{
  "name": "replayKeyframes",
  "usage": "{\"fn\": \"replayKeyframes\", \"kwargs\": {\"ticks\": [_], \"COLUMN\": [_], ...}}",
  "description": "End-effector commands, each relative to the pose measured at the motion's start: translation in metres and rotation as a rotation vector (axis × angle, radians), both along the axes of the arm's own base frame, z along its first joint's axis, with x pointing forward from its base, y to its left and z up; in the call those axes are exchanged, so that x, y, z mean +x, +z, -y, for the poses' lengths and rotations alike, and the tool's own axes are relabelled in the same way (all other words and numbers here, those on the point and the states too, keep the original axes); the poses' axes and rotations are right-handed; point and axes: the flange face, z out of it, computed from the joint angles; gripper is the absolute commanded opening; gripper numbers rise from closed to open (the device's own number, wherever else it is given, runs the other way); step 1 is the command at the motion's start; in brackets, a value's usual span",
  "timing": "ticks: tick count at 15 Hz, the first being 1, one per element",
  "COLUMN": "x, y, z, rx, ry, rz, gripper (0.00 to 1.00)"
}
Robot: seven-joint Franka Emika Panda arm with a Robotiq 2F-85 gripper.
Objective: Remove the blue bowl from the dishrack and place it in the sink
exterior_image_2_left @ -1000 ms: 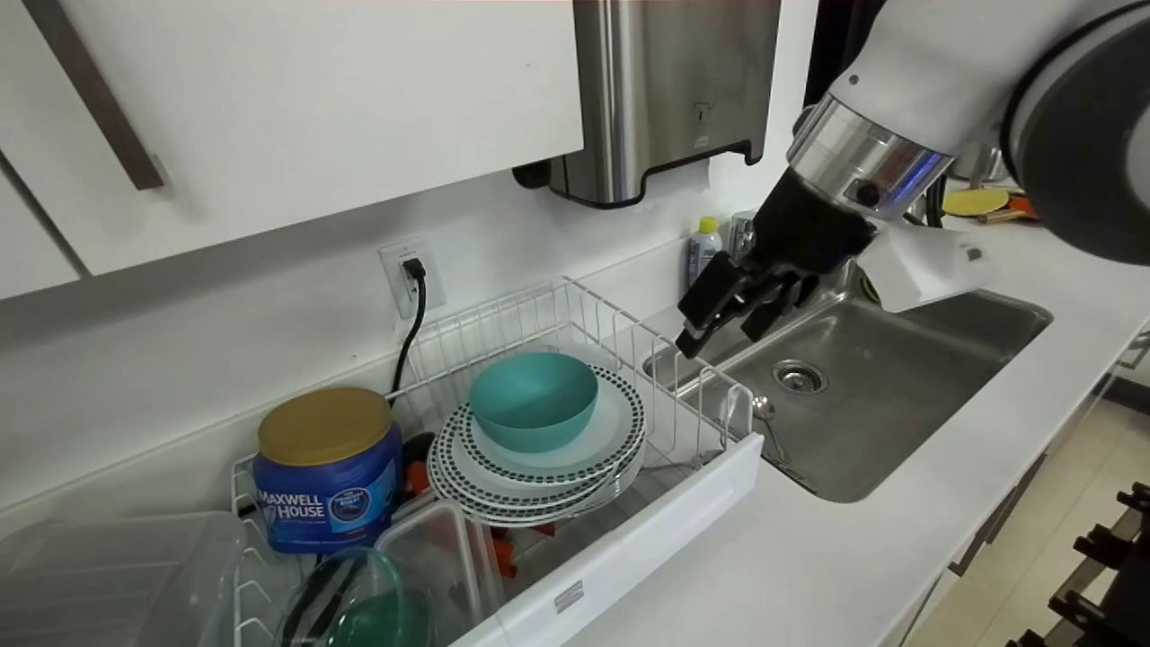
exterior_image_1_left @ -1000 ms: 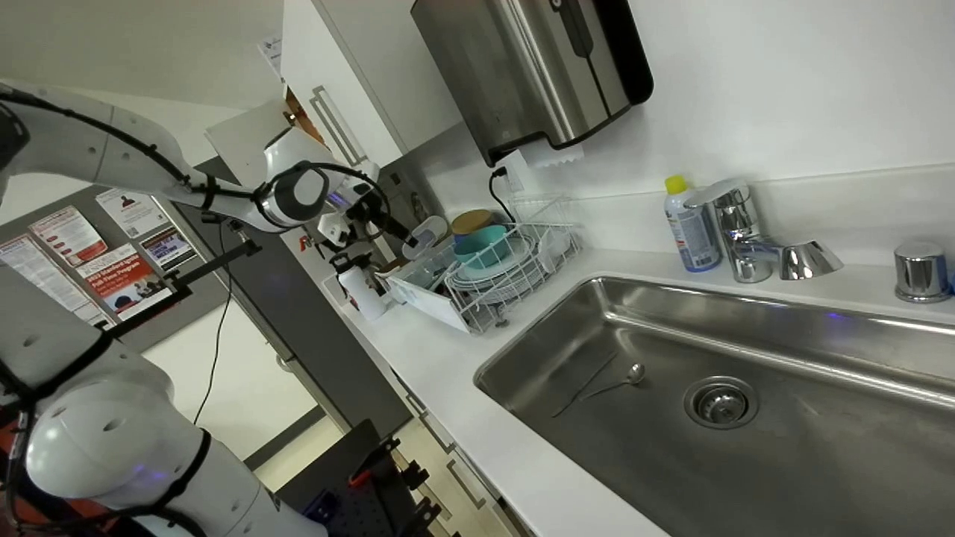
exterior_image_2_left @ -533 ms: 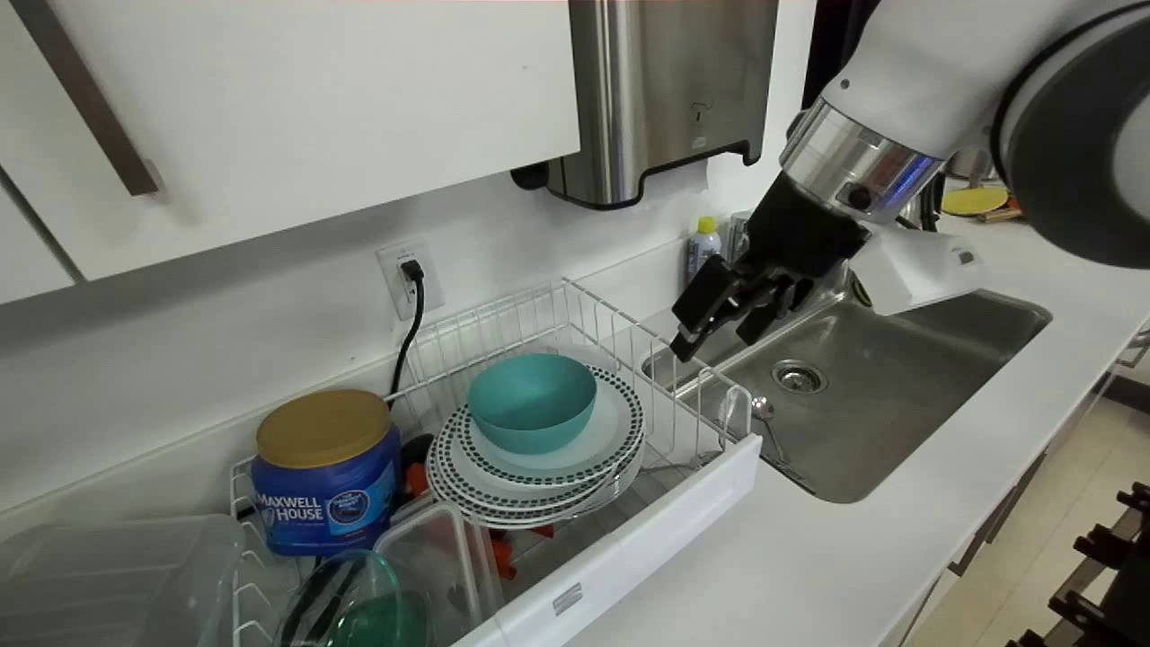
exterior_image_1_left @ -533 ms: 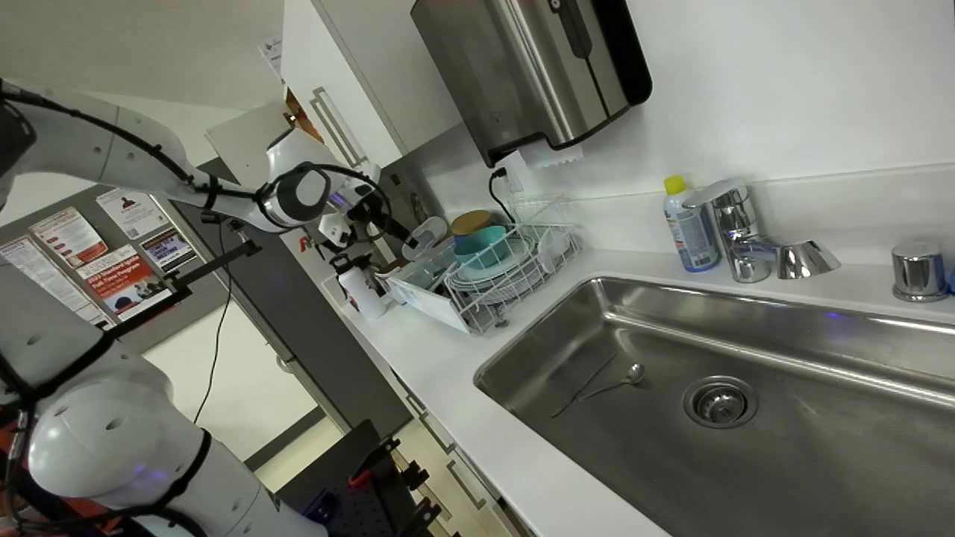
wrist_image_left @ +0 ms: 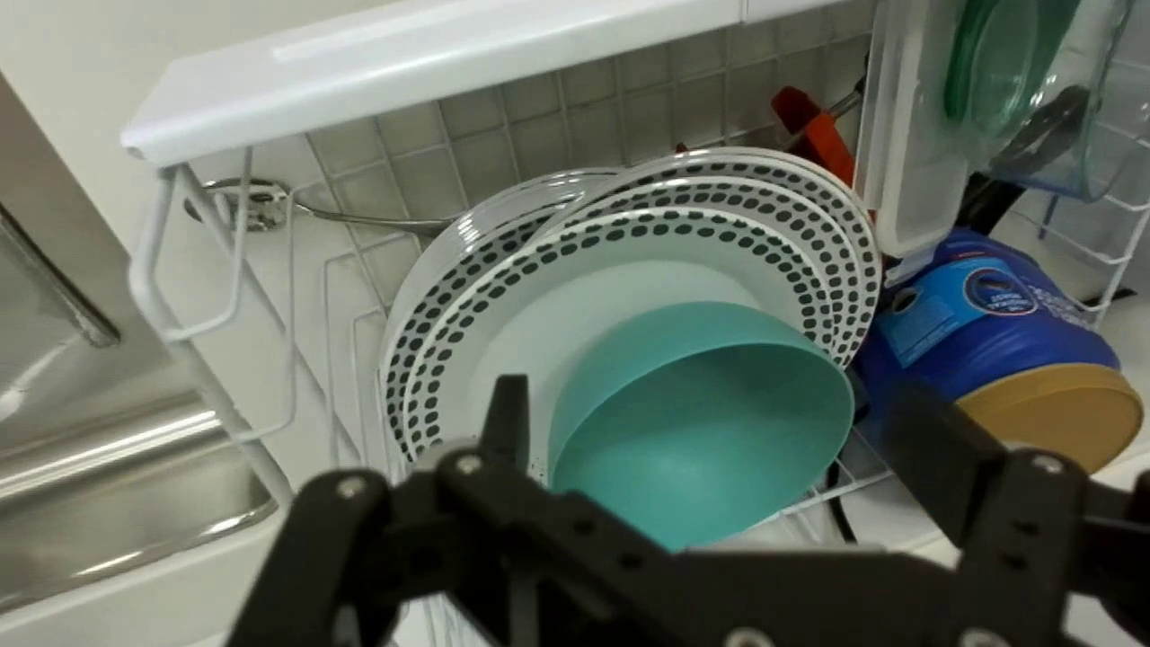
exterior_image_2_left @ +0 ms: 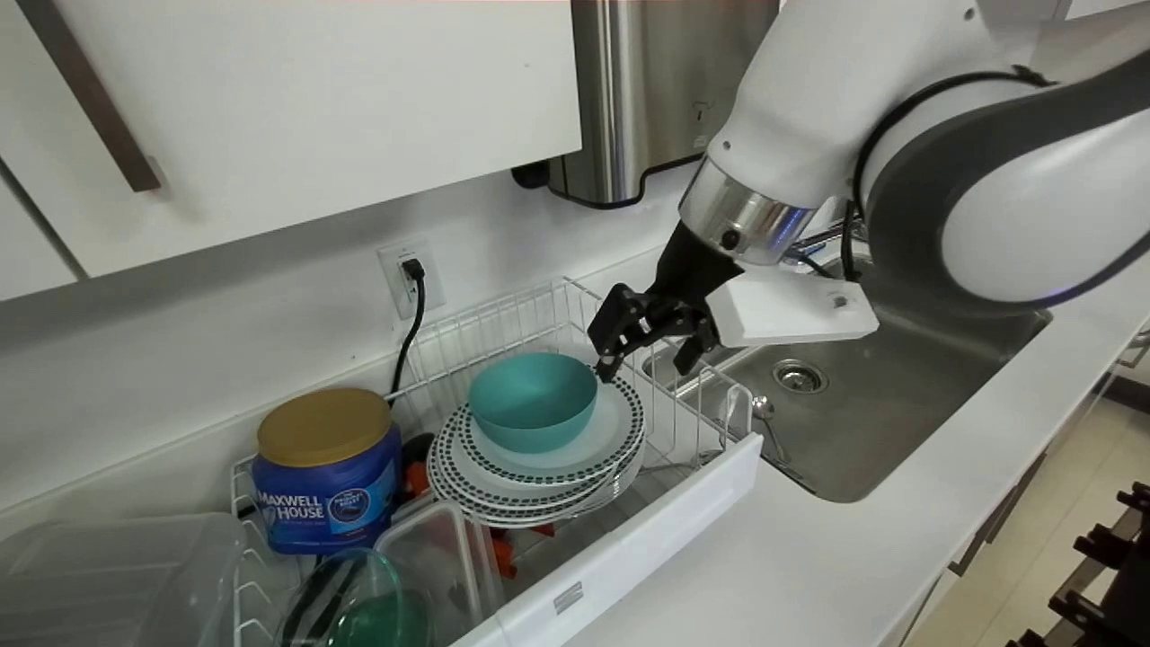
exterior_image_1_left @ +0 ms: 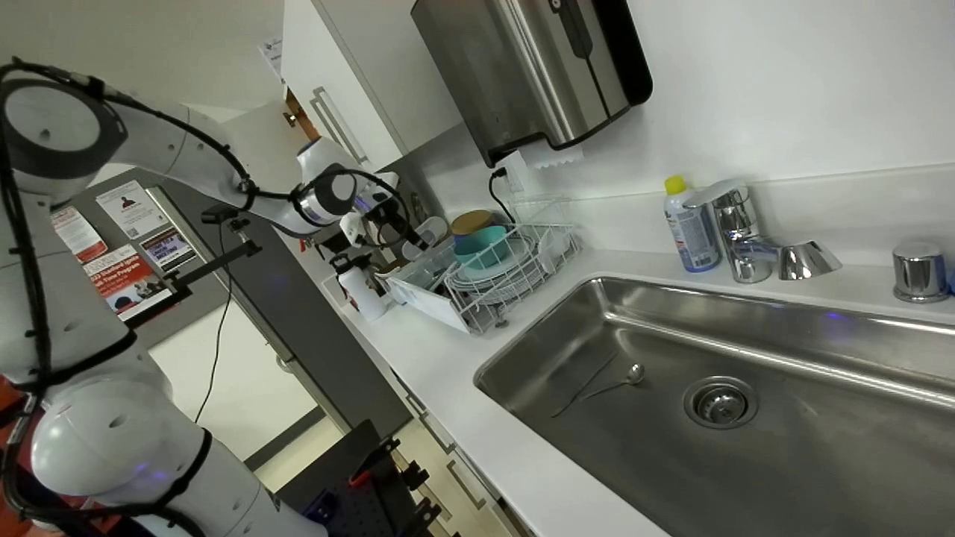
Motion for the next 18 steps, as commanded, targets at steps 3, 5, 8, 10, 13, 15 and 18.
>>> {"fn": "replayKeyframes", "kwargs": {"ticks": [3,5,8,10,13,15,18], "x": [0.045,0.057,0.072,0.081,0.092,0.097,0.102], "y": [-0.032,-0.042,-0.058,-0.066,-0.078,-0.085,-0.095], "z": [-0.022,-0.026,-0.031,-0.032,-0.035,-0.038,-0.043], "rx": [0.073,0.095,0.1,0.089,0.067,0.057,0.042], "ry": [-0.132,-0.16,-0.187,-0.213,-0.25,-0.266,-0.286], "rz": [-0.005,-0.006,-0.022,-0.028,-0.03,-0.035,-0.043], "gripper": [1.0,1.0,1.0,1.0,1.0,1.0,1.0]}}
